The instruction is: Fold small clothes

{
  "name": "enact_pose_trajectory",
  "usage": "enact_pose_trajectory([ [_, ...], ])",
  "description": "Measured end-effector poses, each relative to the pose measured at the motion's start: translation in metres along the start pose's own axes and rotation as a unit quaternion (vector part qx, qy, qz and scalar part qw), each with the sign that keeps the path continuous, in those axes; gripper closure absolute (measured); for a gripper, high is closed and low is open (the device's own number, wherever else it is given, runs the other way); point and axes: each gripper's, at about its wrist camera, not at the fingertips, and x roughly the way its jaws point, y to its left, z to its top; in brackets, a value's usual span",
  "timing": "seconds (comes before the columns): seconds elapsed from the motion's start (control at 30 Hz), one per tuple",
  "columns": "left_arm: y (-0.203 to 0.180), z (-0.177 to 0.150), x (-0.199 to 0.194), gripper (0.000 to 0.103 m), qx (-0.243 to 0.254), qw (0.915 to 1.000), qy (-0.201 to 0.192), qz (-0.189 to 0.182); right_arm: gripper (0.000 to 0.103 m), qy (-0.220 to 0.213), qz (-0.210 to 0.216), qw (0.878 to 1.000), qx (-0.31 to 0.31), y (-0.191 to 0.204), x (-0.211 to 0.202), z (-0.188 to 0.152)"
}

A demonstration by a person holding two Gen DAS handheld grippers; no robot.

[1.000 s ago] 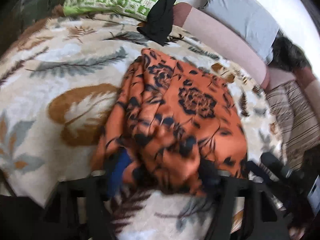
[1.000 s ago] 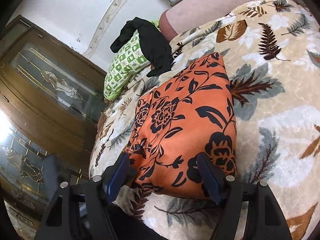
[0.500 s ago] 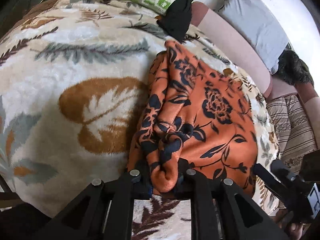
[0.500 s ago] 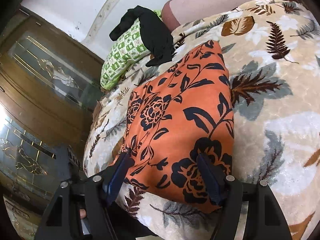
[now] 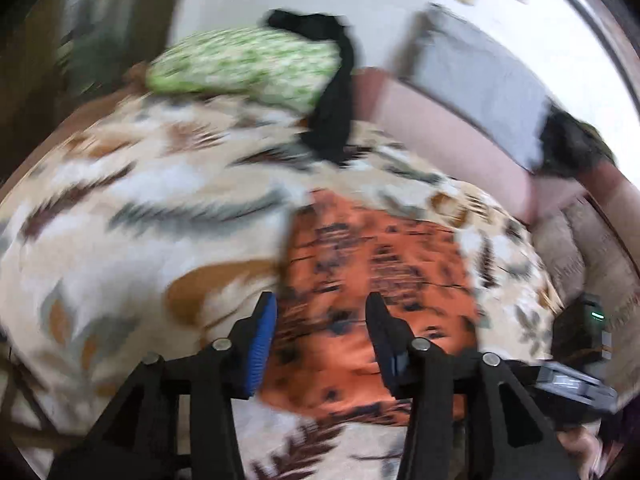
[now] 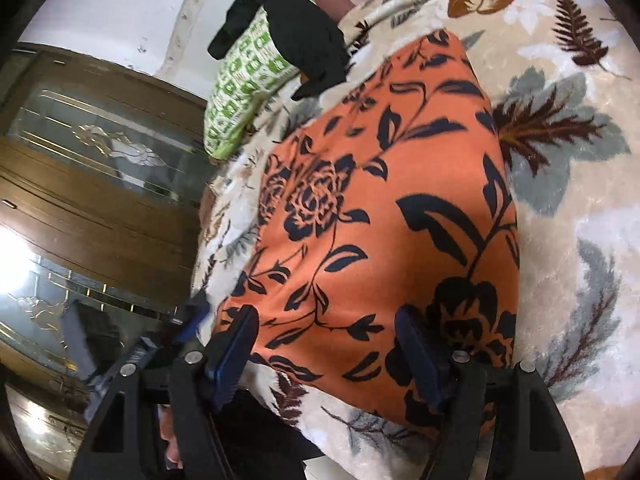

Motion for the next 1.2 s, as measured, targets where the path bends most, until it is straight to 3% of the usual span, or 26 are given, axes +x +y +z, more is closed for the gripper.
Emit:
enact_pose_trajectory([
  [0.1, -0.028, 0.001, 0.042, 0.054, 0.071, 0.9967, 0.039, -0.003, 0.029, 0.008, 0.023, 0.999, 0.028, -0.013, 0.003, 0.001],
  [0.13, -0.03, 0.0, 0.06, 0.054, 0.084, 0.9947, 0.059, 0.011, 0.029, 0.008, 0.03, 0.999, 0.031, -0.013, 0.001, 0.001],
  [0.2, -0.022, 0.0, 0.094, 0.054, 0.093, 0.9872, 0.104, 0.077, 0.029, 0.003, 0.037, 0.999, 0.03, -0.011, -0.008, 0.008],
  [0.3, -0.015, 0.014, 0.082, 0.054, 0.061, 0.9922, 0.086, 0.068, 0.029, -0.025, 0.039, 0.999, 0.026, -0.015, -0.029, 0.029],
  [0.37, -0.025, 0.026, 0.067, 0.054, 0.082, 0.9933, 0.047, 0.066, 0.029, -0.046, 0.017, 0.998, 0.034, -0.027, -0.033, 0.05],
  [0.43, -0.035, 0.035, 0.067, 0.048, 0.1, 0.9933, 0.033, 0.049, 0.029, -0.055, 0.003, 0.997, 0.056, -0.044, -0.028, 0.069],
  [0.53, -0.029, 0.038, 0.102, 0.048, 0.103, 0.9896, 0.065, 0.075, 0.029, -0.054, -0.004, 0.994, 0.099, -0.075, -0.009, 0.1],
  [0.6, -0.012, 0.034, 0.131, 0.045, 0.083, 0.987, 0.104, 0.09, 0.029, -0.041, 0.024, 0.99, 0.135, -0.093, 0.01, 0.115],
  [0.67, -0.001, 0.03, 0.136, 0.039, 0.066, 0.9896, 0.1, 0.08, 0.029, -0.018, 0.061, 0.985, 0.161, -0.105, 0.03, 0.124],
  [0.7, 0.004, 0.031, 0.137, 0.038, 0.055, 0.9906, 0.103, 0.072, 0.043, -0.019, 0.057, 0.986, 0.155, -0.104, 0.033, 0.127],
  [0.73, 0.007, 0.032, 0.138, 0.038, 0.048, 0.9912, 0.104, 0.065, 0.067, -0.023, 0.05, 0.988, 0.146, -0.101, 0.033, 0.13],
  [0.83, 0.014, 0.032, 0.144, 0.035, 0.026, 0.9921, 0.112, 0.049, 0.07, -0.062, 0.004, 0.994, 0.094, -0.082, 0.023, 0.129],
  [0.87, 0.016, 0.032, 0.146, 0.034, 0.016, 0.992, 0.117, 0.044, 0.07, -0.041, -0.041, 0.994, 0.095, -0.09, 0.04, 0.127],
  [0.9, 0.016, 0.033, 0.148, 0.033, 0.011, 0.992, 0.119, 0.042, 0.071, -0.032, -0.035, 0.993, 0.112, -0.102, 0.046, 0.125],
  [0.97, 0.016, 0.033, 0.144, 0.033, 0.015, 0.9923, 0.115, 0.044, 0.07, -0.047, 0.001, 0.99, 0.131, -0.104, 0.037, 0.126],
  [1.03, 0.017, 0.032, 0.144, 0.033, 0.015, 0.9927, 0.111, 0.044, 0.062, -0.068, 0.009, 0.99, 0.125, -0.093, 0.019, 0.121],
  [1.07, 0.018, 0.032, 0.143, 0.033, 0.015, 0.9928, 0.11, 0.045, 0.055, -0.074, 0.008, 0.99, 0.122, -0.088, 0.008, 0.114],
  [1.1, 0.017, 0.032, 0.142, 0.033, 0.017, 0.9929, 0.108, 0.047, 0.036, -0.078, 0.006, 0.989, 0.123, -0.086, 0.0, 0.106],
  [1.13, 0.016, 0.032, 0.141, 0.033, 0.021, 0.9929, 0.106, 0.051, 0.03, -0.077, 0.001, 0.989, 0.126, -0.086, -0.005, 0.096],
  [1.2, 0.014, 0.031, 0.14, 0.033, 0.024, 0.9928, 0.103, 0.056, 0.03, -0.062, 0.006, 0.988, 0.138, -0.091, -0.007, 0.078],
])
